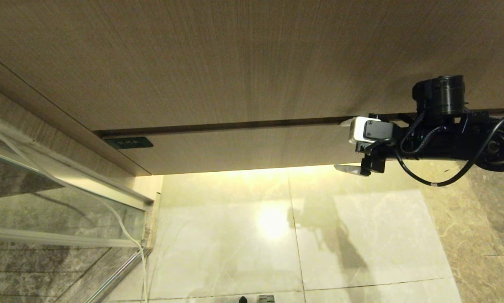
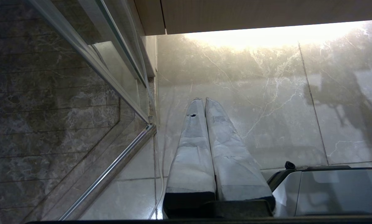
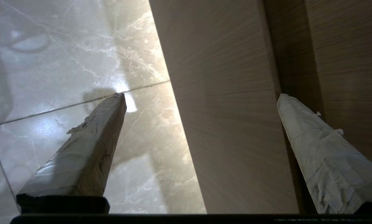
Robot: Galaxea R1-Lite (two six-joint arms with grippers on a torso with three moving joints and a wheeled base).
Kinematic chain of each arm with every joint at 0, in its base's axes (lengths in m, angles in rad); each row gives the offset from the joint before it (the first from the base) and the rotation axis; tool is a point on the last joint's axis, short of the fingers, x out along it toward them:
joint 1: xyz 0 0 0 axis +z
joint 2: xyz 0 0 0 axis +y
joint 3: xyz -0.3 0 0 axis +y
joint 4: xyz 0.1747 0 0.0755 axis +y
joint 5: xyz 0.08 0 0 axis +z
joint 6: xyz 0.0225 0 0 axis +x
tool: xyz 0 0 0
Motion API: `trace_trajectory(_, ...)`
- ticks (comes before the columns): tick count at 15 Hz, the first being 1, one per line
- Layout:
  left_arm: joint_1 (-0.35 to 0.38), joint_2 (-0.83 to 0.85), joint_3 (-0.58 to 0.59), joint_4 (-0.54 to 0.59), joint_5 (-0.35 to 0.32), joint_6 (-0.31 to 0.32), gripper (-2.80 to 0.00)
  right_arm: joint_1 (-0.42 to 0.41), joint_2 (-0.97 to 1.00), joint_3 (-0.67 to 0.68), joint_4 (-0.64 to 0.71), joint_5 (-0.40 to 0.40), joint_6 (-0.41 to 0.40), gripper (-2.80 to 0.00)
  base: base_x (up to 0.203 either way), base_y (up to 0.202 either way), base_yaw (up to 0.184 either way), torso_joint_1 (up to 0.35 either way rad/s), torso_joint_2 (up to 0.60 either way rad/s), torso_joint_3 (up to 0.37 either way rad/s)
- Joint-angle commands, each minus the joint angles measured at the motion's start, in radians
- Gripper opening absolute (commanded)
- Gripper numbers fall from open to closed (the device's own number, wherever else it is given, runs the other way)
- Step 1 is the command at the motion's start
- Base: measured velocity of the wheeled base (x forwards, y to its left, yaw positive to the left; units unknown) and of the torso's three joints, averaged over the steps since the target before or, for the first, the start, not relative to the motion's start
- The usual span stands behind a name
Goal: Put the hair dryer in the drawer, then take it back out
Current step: Pull open the drawer
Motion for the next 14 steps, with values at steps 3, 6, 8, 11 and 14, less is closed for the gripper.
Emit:
trace_trajectory(3,0.000,0.000,0.000,0.000,0.000,0.000,-2.80,0.000,0.038,-0.005,-0.063,0.002,0.002,0.00,0.000,0.000,0.000,0.000,0.00,0.000)
trace_trajectory(6,0.000,0.000,-0.001,0.000,0.000,0.000,-2.80,-0.001,0.069,-0.021,-0.100,0.001,0.011,0.00,0.000,0.000,0.000,0.000,0.00,0.000)
trace_trajectory(8,0.000,0.000,0.000,0.000,0.000,0.000,-2.80,-0.006,0.082,-0.022,-0.102,0.000,0.027,0.00,0.000,0.000,0.000,0.000,0.00,0.000)
trace_trajectory(11,0.000,0.000,0.000,0.000,0.000,0.000,-2.80,-0.004,0.093,-0.020,-0.092,-0.026,0.034,0.00,0.000,0.000,0.000,0.000,0.00,0.000)
trace_trajectory(14,0.000,0.000,0.000,0.000,0.000,0.000,-2.80,-0.004,0.098,-0.021,-0.050,-0.030,0.064,0.00,0.000,0.000,0.000,0.000,0.00,0.000)
